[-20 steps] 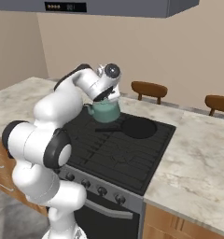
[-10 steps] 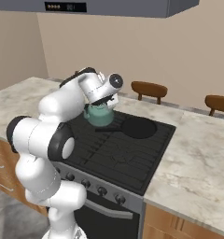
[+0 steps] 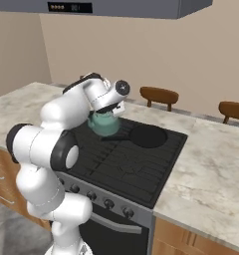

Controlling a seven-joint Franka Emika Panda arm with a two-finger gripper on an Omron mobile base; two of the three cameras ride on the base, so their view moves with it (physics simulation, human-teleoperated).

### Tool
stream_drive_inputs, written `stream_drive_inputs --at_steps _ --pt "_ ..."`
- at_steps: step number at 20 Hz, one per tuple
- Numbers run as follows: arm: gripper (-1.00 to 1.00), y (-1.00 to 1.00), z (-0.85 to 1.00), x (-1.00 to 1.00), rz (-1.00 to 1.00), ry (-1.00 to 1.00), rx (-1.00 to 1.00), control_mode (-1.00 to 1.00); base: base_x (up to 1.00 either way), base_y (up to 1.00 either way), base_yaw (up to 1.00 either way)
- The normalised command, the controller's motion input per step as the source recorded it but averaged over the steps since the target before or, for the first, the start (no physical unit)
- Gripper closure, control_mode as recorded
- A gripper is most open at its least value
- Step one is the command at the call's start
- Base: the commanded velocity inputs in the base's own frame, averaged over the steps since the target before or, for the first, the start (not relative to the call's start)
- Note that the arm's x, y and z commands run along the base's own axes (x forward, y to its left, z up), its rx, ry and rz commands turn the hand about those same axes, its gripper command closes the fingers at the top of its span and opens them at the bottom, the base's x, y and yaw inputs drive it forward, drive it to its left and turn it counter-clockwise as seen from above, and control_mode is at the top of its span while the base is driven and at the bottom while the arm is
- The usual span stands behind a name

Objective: Pick the kettle from the counter and place it on a stove burner. Then turn the burner on.

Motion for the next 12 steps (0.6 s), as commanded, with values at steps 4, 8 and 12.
stream_drive_inputs --at_steps 4,8,12 --pt "1.0 0.5 -0.27 0.22 0.0 0.1 0.1 -1.0 0.0 0.0 0.0" --pt "1.0 0.39 -0.29 0.21 0.0 0.15 0.1 -1.0 0.0 0.0 0.0" --pt "1.0 0.36 -0.22 0.16 0.03 0.18 0.1 -1.0 0.0 0.0 0.0"
